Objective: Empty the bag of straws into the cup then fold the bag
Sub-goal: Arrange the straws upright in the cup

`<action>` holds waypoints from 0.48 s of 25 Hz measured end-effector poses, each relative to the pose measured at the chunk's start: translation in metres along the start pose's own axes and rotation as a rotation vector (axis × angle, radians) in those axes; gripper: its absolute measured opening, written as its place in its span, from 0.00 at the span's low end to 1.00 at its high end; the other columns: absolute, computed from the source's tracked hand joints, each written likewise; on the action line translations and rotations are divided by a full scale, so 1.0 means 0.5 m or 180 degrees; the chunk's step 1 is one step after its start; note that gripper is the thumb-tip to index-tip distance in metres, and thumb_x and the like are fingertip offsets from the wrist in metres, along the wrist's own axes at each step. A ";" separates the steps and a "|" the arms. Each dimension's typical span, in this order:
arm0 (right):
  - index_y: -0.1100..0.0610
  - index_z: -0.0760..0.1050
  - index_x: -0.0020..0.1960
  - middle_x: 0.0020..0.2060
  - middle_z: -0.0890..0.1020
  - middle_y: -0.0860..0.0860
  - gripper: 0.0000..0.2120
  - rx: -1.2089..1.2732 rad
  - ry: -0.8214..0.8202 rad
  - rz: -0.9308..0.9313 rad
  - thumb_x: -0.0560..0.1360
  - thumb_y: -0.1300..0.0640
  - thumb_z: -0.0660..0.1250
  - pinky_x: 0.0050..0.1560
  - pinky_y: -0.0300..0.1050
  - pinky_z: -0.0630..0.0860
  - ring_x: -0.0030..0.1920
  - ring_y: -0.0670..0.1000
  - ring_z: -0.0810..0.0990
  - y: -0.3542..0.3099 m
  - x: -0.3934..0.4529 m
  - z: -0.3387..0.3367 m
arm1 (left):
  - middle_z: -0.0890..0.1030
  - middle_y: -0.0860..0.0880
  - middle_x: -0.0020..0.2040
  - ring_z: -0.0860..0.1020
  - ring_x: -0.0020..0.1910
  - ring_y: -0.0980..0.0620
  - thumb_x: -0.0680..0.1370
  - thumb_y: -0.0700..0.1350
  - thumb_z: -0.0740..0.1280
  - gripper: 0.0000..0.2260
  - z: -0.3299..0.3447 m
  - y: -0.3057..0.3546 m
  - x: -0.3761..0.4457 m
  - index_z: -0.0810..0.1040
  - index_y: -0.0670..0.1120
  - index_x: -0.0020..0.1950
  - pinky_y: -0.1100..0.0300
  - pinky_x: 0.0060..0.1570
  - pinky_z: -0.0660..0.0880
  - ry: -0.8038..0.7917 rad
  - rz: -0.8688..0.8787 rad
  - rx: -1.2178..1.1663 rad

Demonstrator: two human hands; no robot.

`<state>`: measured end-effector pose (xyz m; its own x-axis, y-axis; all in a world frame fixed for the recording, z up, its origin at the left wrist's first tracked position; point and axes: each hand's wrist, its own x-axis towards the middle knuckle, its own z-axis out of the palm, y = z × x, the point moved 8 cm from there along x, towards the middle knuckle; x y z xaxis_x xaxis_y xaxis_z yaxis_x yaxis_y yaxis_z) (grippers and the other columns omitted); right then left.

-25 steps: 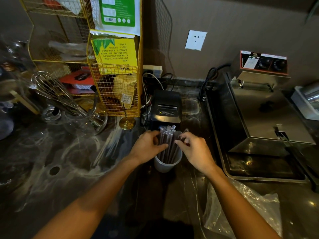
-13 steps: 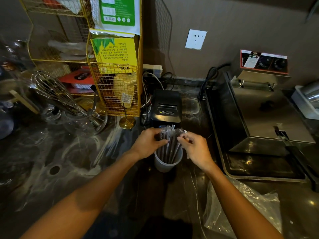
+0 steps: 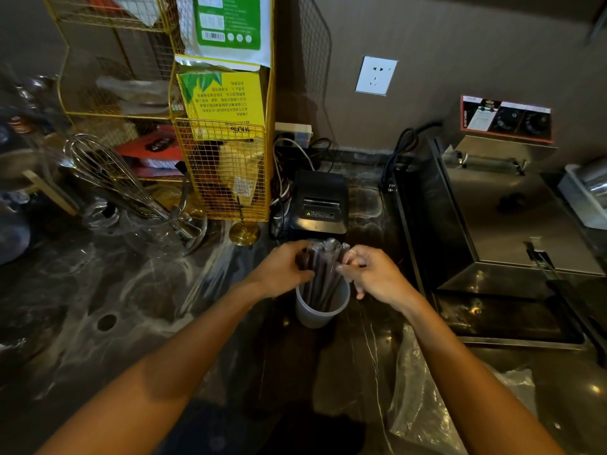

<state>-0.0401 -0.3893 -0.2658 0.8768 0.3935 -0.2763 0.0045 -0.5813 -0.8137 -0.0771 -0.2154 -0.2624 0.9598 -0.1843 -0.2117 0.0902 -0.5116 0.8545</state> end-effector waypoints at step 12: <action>0.56 0.81 0.41 0.37 0.84 0.57 0.12 -0.0165 0.0231 -0.0210 0.82 0.56 0.68 0.32 0.44 0.79 0.24 0.44 0.77 0.006 -0.024 -0.023 | 0.79 0.50 0.65 0.80 0.64 0.49 0.74 0.56 0.75 0.27 0.021 0.006 0.010 0.73 0.54 0.71 0.47 0.62 0.80 0.0869 -0.0032 0.0719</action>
<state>-0.0453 -0.4039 -0.2590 0.9063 0.3806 -0.1837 0.0865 -0.5926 -0.8009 -0.0750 -0.2268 -0.2657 0.9976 0.0371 -0.0588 0.0682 -0.6906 0.7200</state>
